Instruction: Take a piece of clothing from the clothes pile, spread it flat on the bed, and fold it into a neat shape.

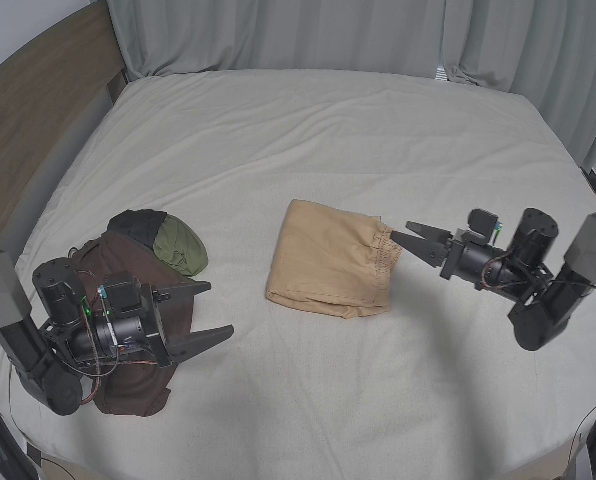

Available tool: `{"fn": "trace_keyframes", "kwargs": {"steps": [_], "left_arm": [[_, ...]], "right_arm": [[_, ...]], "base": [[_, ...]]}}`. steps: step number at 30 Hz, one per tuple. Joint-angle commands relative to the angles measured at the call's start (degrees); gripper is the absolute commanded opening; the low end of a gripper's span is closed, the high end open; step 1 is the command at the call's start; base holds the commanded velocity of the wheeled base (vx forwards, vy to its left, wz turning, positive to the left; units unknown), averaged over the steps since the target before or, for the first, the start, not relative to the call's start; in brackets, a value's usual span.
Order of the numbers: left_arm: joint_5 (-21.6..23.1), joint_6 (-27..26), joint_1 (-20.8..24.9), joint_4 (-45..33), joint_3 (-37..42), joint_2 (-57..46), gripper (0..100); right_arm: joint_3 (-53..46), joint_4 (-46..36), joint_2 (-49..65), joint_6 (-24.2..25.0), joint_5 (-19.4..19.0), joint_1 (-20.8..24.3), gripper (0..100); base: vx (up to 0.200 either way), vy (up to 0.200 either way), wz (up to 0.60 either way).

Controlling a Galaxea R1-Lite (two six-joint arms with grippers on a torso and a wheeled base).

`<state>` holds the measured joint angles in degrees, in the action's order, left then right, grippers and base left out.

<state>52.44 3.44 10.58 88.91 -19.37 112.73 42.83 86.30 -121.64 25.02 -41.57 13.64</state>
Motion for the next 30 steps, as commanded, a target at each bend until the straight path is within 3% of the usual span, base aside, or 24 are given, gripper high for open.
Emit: {"fn": "trace_keyframes", "kwargs": {"steps": [1,6,8,12,22,23,25,27,30], "left_arm": [[1.35,5.44,8.49,-0.05,7.33,-15.70,100],[1.43,5.44,16.49,-0.14,12.08,-21.06,100],[0.82,5.44,20.53,-0.14,14.01,-24.04,100],[-0.59,5.53,23.17,-0.14,16.56,-28.88,100],[-12.98,2.54,23.34,-4.71,19.37,-41.27,100],[-16.94,1.92,23.08,-7.70,19.37,-43.91,100],[-19.92,1.66,22.64,-11.21,19.37,-48.21,100],[-21.95,1.92,20.88,-15.08,19.37,-53.49,100],[-22.12,1.84,11.13,-23.08,19.37,-62.63,100]], "right_arm": [[-16.37,-3.59,20.04,-15.00,2.11,-7.14,100],[-21.47,-5.26,24.87,-26.07,4.74,-13.64,100],[-24.98,-5.26,29.44,-27.21,4.92,-15.05,100],[-30.35,-5.53,38.32,-27.21,4.83,-16.01,100],[-38.87,-19.32,69.69,-26.42,4.74,-19.09,100],[-40.10,-24.77,76.73,-25.45,4.48,-19.09,100],[-41.07,-30.66,84.20,-24.05,4.30,-18.65,100],[-41.42,-37.25,91.84,-21.32,4.22,-18.30,100],[-41.42,-51.58,106.87,-17.10,4.13,-18.30,100]], "base": [[0.000,0.000,0.00],[0.000,0.000,0.00],[0.000,0.000,0.00],[0.000,0.000,0.00],[0.000,0.000,0.00],[0.000,0.000,0.00],[0.000,0.000,0.00],[0.000,0.000,0.00],[0.000,0.000,0.00]]}}
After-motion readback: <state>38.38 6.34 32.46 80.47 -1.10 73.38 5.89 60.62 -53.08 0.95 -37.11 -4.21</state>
